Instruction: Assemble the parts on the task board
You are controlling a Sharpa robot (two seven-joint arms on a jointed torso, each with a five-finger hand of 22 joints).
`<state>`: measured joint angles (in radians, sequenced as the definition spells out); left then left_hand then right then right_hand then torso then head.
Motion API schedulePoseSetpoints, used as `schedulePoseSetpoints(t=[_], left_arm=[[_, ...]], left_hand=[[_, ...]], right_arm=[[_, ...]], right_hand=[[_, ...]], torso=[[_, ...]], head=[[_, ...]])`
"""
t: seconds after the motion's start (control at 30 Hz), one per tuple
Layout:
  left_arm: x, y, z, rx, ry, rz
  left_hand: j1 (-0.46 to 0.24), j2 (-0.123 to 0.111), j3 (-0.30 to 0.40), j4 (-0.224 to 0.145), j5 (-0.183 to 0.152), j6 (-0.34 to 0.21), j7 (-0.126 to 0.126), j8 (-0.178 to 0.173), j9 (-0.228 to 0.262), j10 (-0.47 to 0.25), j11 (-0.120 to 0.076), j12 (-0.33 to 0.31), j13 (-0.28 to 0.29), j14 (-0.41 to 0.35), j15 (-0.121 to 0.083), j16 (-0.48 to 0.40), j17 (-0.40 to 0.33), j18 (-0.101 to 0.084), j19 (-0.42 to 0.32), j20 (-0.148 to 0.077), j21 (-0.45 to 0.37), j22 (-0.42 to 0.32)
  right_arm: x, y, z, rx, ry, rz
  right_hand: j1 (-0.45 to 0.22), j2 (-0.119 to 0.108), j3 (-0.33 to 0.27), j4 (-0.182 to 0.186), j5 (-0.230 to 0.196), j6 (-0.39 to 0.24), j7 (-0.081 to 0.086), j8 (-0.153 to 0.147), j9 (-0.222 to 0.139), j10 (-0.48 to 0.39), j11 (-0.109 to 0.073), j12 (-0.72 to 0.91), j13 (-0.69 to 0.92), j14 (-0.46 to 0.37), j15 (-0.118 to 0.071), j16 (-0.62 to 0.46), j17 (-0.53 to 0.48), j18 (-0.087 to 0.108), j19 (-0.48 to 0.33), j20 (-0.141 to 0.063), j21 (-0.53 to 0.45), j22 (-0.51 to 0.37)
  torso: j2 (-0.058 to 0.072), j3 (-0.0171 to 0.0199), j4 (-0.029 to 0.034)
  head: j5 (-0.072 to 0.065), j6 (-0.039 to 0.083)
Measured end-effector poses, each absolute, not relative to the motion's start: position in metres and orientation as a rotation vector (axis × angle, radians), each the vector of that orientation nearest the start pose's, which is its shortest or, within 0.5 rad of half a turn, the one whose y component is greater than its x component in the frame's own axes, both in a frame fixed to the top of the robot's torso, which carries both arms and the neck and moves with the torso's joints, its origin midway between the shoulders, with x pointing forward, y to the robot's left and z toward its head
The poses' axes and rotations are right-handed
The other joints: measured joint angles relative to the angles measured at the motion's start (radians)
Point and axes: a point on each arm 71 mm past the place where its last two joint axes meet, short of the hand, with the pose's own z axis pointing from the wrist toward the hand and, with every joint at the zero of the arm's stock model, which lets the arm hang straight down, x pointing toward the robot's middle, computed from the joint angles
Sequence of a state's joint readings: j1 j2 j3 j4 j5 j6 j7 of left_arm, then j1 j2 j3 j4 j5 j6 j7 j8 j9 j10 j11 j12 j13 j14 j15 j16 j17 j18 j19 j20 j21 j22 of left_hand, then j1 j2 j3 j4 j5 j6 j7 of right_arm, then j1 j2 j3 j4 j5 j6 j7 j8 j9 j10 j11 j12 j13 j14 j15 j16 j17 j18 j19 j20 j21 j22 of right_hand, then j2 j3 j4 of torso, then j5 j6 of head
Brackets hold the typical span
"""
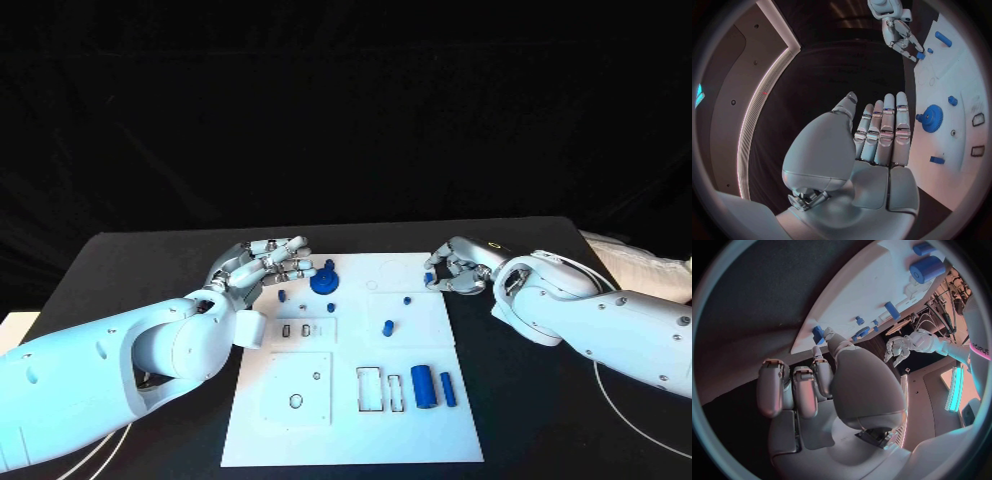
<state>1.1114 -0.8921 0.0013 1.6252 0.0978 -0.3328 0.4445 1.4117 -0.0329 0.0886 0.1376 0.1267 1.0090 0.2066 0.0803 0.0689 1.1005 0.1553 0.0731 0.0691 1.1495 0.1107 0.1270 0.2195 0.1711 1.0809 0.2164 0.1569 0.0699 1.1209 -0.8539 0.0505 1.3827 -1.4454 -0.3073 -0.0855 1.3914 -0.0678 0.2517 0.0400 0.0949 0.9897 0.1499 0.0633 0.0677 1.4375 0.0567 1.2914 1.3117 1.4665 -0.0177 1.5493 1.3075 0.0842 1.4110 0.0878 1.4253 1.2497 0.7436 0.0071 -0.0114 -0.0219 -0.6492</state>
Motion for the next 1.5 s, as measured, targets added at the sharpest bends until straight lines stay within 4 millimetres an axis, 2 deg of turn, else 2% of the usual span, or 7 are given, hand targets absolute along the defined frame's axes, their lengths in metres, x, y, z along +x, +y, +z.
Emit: schedulePoseSetpoints(t=[0.13,0.2,0.63,1.1,1.13,1.2,1.5], left_arm=[[0.4614,0.2076,-0.1961,-1.275,1.367,-1.611],[0.4614,0.2075,-0.1961,-1.274,1.368,-1.611],[0.4614,0.2071,-0.1962,-1.275,1.370,-1.612],[0.4613,0.2069,-0.1963,-1.275,1.372,-1.612],[0.4613,0.2069,-0.1963,-1.275,1.372,-1.612],[0.4613,0.2069,-0.1963,-1.276,1.373,-1.612],[0.4613,0.2069,-0.1964,-1.276,1.374,-1.612]], left_hand=[[0.000,0.000,0.000,0.000,0.000,0.000,0.000,0.000,0.000,0.000,0.000,0.000,0.000,0.000,0.000,0.000,0.000,0.000,0.000,0.000,0.000,0.000],[0.000,0.000,0.000,0.000,0.000,0.000,0.000,0.000,0.000,0.000,0.000,0.000,0.000,0.000,0.000,0.000,0.000,0.000,0.000,0.000,0.000,0.000],[0.004,0.004,0.000,0.000,0.000,0.000,0.000,0.000,0.000,0.000,0.000,0.000,0.000,0.000,0.000,0.000,0.000,0.000,0.000,0.000,-0.004,0.000],[0.000,0.008,0.000,0.000,0.000,0.000,0.000,0.000,0.000,0.000,0.000,0.000,0.000,0.000,0.000,0.000,0.000,0.000,0.000,0.000,-0.004,0.000],[0.000,0.008,0.000,0.000,0.000,0.000,0.000,0.000,0.000,0.000,0.000,0.000,0.000,0.000,0.000,0.000,0.000,0.000,0.000,0.000,-0.004,0.000],[0.000,0.008,0.000,0.000,0.000,0.000,0.000,0.000,0.000,0.000,0.000,0.000,0.000,0.000,0.000,0.000,0.000,0.000,0.000,0.000,-0.004,0.000],[0.000,0.008,0.000,0.000,0.000,0.000,0.000,0.000,0.000,0.000,0.000,0.000,0.000,0.000,0.000,-0.004,0.000,0.000,0.000,0.000,-0.003,0.000]], right_arm=[[0.5070,-0.2512,-0.2027,-0.024,1.685,0.540],[0.5071,-0.2510,-0.2033,-0.025,1.688,0.539],[0.5086,-0.2500,-0.2053,-0.028,1.699,0.533],[0.5110,-0.2472,-0.2080,-0.028,1.709,0.529],[0.5112,-0.2471,-0.2081,-0.028,1.709,0.528],[0.5115,-0.2466,-0.2083,-0.027,1.710,0.528],[0.5124,-0.2451,-0.2080,-0.023,1.705,0.527]], right_hand=[[0.000,0.000,0.004,-0.004,0.000,0.004,0.004,0.000,0.001,0.000,0.000,0.000,0.000,0.000,0.000,0.000,0.000,0.000,0.000,0.000,0.000,0.001],[0.000,0.000,0.010,-0.004,-0.002,0.009,-0.001,0.000,0.001,0.000,0.000,0.000,-0.001,0.000,0.000,0.000,0.000,0.000,0.000,0.000,0.000,0.001],[0.000,0.000,0.022,-0.011,-0.012,0.034,-0.004,0.006,0.003,0.000,0.000,0.001,-0.001,0.000,0.000,0.000,0.000,0.000,0.000,0.000,0.000,0.004],[-0.008,0.009,0.040,-0.015,-0.016,0.083,-0.022,0.018,0.009,0.011,-0.011,0.009,-0.001,0.000,0.000,0.004,0.001,-0.001,0.004,-0.004,0.004,0.015],[-0.008,0.009,0.043,-0.018,-0.016,0.088,-0.023,0.017,0.010,0.011,-0.011,0.009,-0.001,-0.001,-0.001,0.004,0.001,-0.011,0.004,-0.004,0.008,0.015],[-0.008,0.009,0.043,-0.018,-0.016,0.090,-0.022,0.017,0.011,0.014,-0.014,0.009,-0.001,-0.004,-0.004,0.008,0.000,-0.015,0.004,-0.004,0.008,0.015],[-0.018,0.018,0.065,-0.024,-0.013,0.124,-0.035,0.030,0.013,0.021,-0.021,0.009,-0.005,0.000,-0.015,0.008,0.000,-0.015,0.011,-0.011,0.008,0.020]], torso=[[0.000,0.0007,-0.0009],[0.000,0.0008,-0.0012],[-0.001,0.0011,-0.0011],[-0.001,0.0012,0.0001],[-0.001,0.0012,0.0001],[-0.001,0.0015,0.0001],[-0.001,0.0023,0.0000]], head=[[0.002,-0.002],[0.002,-0.002],[0.000,-0.005],[0.000,-0.011],[0.000,-0.011],[0.000,-0.011],[0.000,-0.013]])
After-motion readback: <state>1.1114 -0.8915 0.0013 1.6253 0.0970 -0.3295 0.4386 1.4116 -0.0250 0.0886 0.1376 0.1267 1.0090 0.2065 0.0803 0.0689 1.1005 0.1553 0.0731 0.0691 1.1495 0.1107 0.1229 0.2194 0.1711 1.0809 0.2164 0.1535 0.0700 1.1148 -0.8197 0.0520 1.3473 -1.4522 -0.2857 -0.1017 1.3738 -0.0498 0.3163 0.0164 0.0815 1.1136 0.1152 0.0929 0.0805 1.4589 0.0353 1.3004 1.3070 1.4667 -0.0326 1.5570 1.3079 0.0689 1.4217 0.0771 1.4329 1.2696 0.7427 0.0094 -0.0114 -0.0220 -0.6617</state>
